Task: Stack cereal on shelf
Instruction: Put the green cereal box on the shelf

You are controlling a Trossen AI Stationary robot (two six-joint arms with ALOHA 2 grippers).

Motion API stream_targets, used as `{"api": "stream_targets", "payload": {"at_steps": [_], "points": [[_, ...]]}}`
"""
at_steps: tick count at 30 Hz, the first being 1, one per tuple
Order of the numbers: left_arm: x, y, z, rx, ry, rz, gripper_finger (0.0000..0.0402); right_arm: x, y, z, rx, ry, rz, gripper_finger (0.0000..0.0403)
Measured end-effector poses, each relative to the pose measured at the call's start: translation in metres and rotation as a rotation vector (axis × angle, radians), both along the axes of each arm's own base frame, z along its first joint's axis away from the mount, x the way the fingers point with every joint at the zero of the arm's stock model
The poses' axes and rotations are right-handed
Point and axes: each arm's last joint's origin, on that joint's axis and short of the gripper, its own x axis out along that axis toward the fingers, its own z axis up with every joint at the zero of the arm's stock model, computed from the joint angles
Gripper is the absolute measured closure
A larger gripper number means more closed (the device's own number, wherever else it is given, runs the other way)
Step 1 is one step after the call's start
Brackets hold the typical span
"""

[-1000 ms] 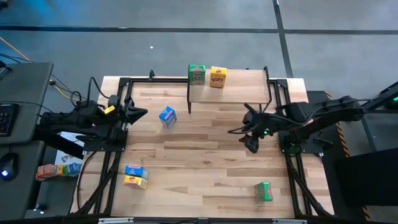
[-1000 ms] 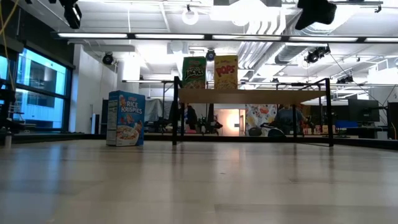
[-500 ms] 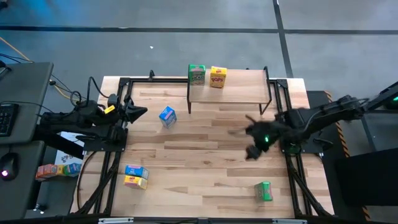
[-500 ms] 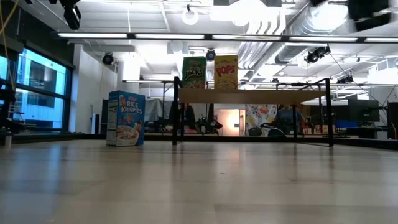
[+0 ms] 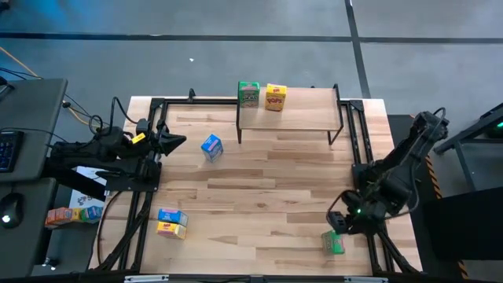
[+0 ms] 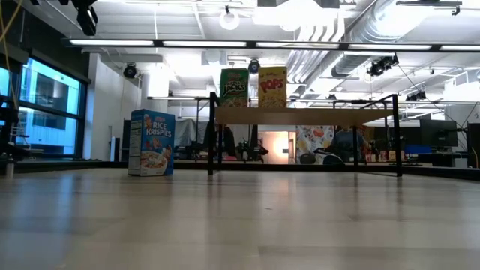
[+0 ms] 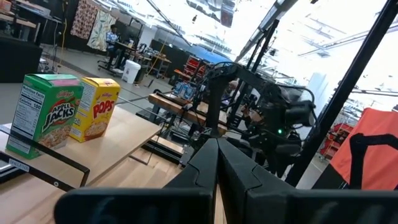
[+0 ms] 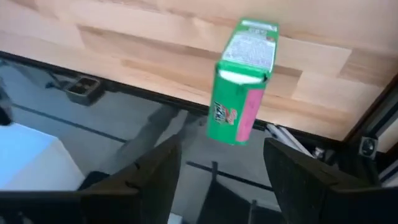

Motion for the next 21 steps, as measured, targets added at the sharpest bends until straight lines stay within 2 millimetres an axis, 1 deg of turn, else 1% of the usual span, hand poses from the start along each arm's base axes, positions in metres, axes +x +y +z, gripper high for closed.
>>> {"api": "stream_targets", "payload": {"at_steps": [4, 7, 21], "points": [[0.000, 0.000, 0.000, 0.000, 0.001, 0.000, 0.0402, 0.007, 0.011, -0.014, -0.017, 0.073, 0.029, 0.0179], [0.000, 0.000, 0.000, 0.000, 0.001, 0.000, 0.0402, 0.013, 0.018, -0.021, -0.028, 0.081, 0.043, 0.0179], [0.000, 0.000, -0.001, 0.002, 0.007, 0.000, 0.0402, 0.024, 0.032, -0.047, -0.108, 0.162, 0.034, 0.0179]]}}
